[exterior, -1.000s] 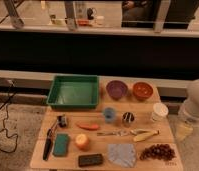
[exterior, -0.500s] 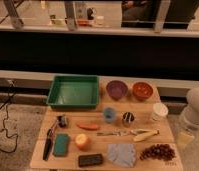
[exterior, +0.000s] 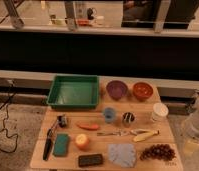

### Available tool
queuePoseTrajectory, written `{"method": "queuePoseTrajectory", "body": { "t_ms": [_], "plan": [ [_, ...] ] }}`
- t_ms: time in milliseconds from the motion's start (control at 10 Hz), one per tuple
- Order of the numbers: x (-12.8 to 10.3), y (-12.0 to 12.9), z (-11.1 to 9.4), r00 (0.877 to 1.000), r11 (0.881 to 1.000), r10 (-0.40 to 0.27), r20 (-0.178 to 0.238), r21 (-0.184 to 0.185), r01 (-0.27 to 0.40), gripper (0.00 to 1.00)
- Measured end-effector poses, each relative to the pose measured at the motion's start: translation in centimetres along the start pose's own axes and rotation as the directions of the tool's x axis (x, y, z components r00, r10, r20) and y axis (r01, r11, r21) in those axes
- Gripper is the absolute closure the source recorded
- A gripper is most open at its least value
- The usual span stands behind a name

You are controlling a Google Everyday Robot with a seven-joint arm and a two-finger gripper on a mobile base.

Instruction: Place grapes in paper cup

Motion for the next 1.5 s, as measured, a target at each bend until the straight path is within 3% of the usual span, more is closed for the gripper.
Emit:
{"method": "queuePoseTrajectory", "body": {
  "t_ms": [200,400,600,1500],
  "plan": [
    [0.3,0.5,0.0,0.995,0.995,-0.083,0.054,0.059,0.08,0.2],
    [1.1,1.2,0.2,0.989,0.989,-0.13,0.068,0.084,0.124,0.2],
    [1.9,1.7,1.1,0.982,0.981,-0.181,0.047,0.08,0.177,0.2],
    [1.8,1.9,1.2,0.981,0.981,-0.186,0.046,0.07,0.183,0.2]
  ]
}}
